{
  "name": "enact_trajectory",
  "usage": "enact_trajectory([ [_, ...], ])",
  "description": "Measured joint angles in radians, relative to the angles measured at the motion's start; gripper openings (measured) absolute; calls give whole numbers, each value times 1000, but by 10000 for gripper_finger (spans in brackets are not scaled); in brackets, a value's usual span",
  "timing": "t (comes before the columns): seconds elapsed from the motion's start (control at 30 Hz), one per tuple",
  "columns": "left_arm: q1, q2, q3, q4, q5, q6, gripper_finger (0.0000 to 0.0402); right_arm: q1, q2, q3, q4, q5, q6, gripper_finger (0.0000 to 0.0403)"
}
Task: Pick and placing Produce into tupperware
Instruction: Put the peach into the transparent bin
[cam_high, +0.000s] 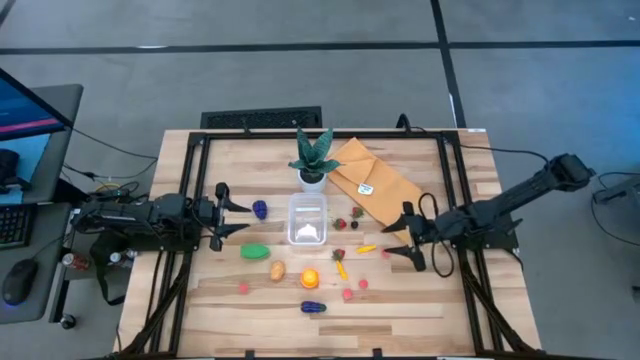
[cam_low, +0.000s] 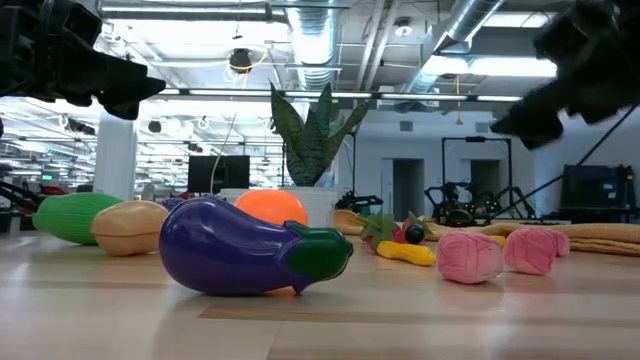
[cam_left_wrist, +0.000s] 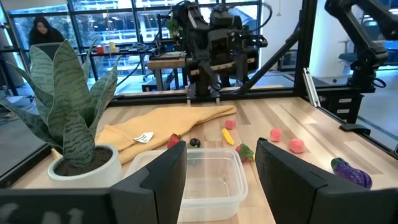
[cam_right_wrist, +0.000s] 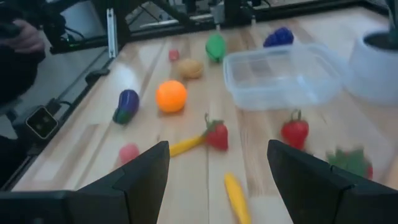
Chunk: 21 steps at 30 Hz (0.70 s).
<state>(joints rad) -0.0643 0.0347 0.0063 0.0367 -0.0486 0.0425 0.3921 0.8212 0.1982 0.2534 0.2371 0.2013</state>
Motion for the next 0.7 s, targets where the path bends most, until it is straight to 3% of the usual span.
enact_trajectory([
  [0.1,0,0,0,0,0,0,182,9,55,79,-112,0,-21,265],
  [0.23,0,0,0,-1,0,0,182,5,134,120,-250,0,122,265],
  [0.37,0,0,0,-1,1,-1,182,28,223,121,-280,0,261,265],
  [0.7,0,0,0,-1,2,-27,182,94,365,121,-275,43,369,265],
])
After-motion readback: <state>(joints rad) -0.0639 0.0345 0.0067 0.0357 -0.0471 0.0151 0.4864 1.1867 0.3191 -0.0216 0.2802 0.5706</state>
